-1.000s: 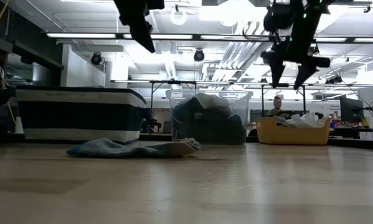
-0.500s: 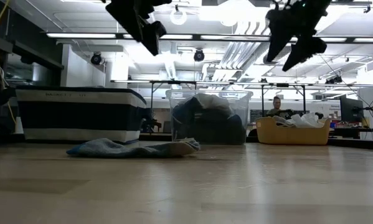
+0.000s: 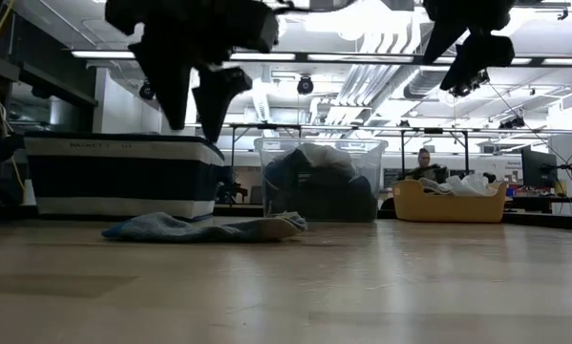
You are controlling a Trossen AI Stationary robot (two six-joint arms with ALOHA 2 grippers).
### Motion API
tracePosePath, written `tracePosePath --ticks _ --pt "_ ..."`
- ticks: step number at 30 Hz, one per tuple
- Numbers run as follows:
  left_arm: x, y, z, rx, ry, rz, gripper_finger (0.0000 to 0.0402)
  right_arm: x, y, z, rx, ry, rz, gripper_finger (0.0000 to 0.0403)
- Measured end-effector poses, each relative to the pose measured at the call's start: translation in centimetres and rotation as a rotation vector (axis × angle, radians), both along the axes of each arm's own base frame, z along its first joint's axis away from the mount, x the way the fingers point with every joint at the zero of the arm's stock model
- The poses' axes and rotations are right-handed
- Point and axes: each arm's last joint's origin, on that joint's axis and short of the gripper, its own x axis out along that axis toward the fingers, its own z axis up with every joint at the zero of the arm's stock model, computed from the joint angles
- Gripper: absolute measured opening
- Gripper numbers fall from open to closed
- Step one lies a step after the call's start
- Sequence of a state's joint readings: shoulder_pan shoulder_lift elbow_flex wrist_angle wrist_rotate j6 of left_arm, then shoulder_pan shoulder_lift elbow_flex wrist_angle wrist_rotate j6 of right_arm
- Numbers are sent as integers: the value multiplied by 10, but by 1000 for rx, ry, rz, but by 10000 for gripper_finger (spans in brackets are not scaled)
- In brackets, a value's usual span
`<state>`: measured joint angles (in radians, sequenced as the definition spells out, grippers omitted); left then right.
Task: Pick & Place Cloths
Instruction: Put the dark gray sock into the yellow bin
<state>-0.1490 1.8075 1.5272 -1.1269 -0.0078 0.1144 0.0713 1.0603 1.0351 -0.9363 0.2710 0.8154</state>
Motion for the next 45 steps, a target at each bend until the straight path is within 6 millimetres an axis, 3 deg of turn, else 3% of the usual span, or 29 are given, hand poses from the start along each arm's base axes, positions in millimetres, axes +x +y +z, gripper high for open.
tracePosePath --ticks 9,18,25,33,37,43,45 --pt "11 -26 -37 44 96 14 268 -2 20 0 -20 -14 54 325" --pt "23 -28 -72 60 162 40 216 -4 34 0 -9 -26 83 325" --pt "28 -29 -95 69 199 32 210 -7 42 1 -12 -37 86 325" --pt "22 -28 -108 67 206 36 199 -9 49 1 8 -45 92 325" --pt "22 -28 -109 67 203 36 151 -10 52 1 11 -46 107 325" --pt "24 -28 -110 72 191 36 22 -10 54 1 24 -50 102 325" --pt "24 -28 -110 68 191 32 13 -10 54 1 25 -51 100 325"
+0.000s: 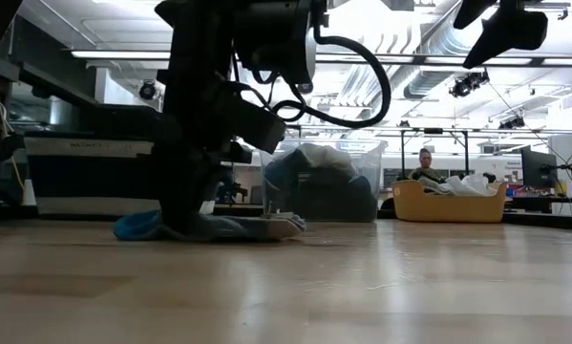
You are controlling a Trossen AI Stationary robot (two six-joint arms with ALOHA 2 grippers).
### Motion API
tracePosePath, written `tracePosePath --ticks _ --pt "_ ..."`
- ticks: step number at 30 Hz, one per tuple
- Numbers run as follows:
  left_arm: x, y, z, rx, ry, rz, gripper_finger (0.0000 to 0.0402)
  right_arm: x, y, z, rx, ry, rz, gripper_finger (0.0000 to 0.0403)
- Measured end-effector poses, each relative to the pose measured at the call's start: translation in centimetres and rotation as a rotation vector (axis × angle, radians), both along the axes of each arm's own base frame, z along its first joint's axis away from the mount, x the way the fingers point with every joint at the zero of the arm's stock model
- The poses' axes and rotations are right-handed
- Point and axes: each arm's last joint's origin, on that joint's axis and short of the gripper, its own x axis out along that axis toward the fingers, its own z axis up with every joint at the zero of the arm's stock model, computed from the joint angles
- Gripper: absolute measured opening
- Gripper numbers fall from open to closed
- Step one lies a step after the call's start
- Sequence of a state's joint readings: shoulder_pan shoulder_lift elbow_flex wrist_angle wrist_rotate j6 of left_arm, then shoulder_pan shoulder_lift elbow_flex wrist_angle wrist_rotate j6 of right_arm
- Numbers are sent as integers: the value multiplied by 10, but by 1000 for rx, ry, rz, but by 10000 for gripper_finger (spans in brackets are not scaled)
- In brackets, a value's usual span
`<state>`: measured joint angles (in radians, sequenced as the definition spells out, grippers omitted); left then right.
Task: Pick & Place Cloths
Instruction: Put the dark gray sock into the yellow bin
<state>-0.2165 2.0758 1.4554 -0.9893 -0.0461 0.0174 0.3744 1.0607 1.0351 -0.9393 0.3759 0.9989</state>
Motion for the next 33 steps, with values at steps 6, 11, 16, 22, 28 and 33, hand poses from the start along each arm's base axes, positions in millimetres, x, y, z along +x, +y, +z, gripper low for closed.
tracePosePath --ticks 6,11,16,22,28,33 --pt "3 1 23 48 18 -30 6 1 0 1 3 -11 2 325" --pt "11 2 80 112 -117 -77 4 5 2 4 -30 -57 66 325" --pt "20 2 126 157 -258 -95 3 12 5 11 -89 -135 166 325" --pt "25 2 178 193 -415 -142 2 20 8 20 -185 -243 287 325" --pt "27 2 217 204 -549 -225 2 25 10 27 -383 -299 457 325" --pt "28 2 233 218 -629 -281 1 31 10 31 -497 -326 526 325"
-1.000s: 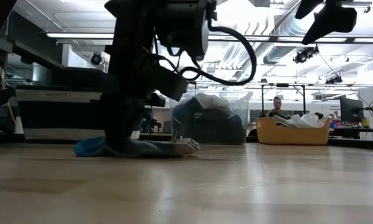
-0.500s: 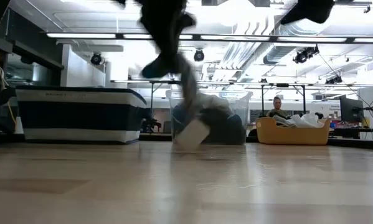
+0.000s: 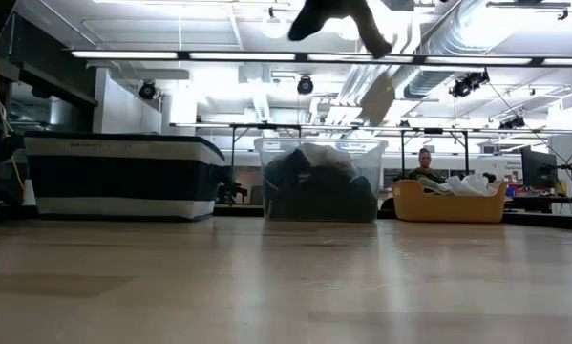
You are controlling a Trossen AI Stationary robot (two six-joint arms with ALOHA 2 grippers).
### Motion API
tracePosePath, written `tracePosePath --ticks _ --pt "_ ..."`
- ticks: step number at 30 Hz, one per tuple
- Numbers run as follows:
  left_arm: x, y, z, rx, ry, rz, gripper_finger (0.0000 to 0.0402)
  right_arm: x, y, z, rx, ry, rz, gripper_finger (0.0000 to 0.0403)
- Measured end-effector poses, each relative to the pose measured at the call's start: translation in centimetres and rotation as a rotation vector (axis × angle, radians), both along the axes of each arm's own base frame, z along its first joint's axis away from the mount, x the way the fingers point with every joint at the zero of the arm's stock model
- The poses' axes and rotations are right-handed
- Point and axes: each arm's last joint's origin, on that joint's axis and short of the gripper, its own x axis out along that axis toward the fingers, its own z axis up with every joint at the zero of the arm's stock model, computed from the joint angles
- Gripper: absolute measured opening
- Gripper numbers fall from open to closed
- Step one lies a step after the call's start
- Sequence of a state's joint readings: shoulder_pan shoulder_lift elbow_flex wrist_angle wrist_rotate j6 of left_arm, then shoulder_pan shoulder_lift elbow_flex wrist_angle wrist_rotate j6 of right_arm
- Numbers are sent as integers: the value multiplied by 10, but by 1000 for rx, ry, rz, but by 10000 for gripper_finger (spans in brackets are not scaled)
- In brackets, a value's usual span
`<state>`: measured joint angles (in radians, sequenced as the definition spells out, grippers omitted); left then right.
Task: Pick & Place Cloths
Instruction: Put the dark gray sock into the yellow bin
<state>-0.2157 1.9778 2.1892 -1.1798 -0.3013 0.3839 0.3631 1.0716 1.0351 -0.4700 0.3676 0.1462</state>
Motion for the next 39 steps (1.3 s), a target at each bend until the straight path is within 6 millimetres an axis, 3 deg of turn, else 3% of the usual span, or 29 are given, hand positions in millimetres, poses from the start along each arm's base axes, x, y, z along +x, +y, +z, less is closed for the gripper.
tracePosePath --ticks 6,19,26,34,39 --pt "6 -1 11 12 -99 -47 1 15 -3 -3 -57 -25 15 325" --pt "14 -4 17 -45 -200 -73 1 46 0 -25 5 46 131 311" --pt "15 -5 19 -79 -217 -66 1 47 0 -22 9 10 131 211" --pt "15 -5 19 -118 -222 -34 20 46 1 -23 54 36 165 30" --pt "14 -3 18 -66 -222 23 80 43 0 -26 117 81 111 11"
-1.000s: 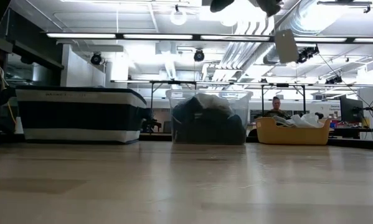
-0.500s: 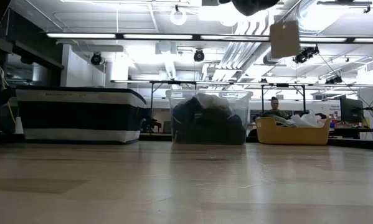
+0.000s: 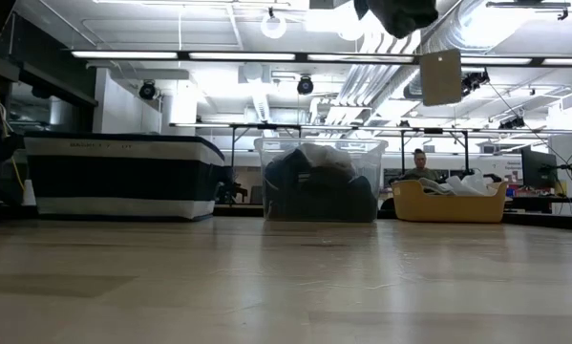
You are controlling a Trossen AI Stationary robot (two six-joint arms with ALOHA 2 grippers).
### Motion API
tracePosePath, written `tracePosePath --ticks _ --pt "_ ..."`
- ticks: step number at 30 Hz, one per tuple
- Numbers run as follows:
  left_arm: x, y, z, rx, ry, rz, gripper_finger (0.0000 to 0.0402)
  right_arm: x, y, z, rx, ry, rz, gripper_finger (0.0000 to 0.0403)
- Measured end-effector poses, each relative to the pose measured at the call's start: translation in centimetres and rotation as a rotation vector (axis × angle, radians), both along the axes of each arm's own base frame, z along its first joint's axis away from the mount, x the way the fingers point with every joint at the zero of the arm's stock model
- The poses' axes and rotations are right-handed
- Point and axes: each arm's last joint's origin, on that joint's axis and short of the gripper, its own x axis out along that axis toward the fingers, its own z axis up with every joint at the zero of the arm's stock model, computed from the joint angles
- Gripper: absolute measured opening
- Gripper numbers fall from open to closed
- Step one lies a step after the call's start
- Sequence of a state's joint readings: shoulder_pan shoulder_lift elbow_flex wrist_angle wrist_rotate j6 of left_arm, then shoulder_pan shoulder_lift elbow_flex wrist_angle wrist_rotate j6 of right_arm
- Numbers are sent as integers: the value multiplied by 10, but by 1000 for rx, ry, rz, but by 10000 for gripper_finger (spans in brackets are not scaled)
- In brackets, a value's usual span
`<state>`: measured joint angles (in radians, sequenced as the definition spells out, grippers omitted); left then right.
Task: Pick & Place Cloths
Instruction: Put the dark gray sock into the yellow bin
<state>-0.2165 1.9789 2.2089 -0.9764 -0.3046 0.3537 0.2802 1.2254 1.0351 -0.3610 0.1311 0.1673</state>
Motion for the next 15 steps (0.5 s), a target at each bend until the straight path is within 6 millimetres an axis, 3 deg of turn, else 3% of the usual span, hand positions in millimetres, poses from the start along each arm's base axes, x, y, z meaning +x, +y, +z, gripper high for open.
tracePosePath --ticks 9,15 --pt "-17 10 11 140 37 180 238 -11 -23 -12 140 178 -298 8" --pt "-29 26 8 142 141 336 274 -24 -50 -19 145 305 -538 7"
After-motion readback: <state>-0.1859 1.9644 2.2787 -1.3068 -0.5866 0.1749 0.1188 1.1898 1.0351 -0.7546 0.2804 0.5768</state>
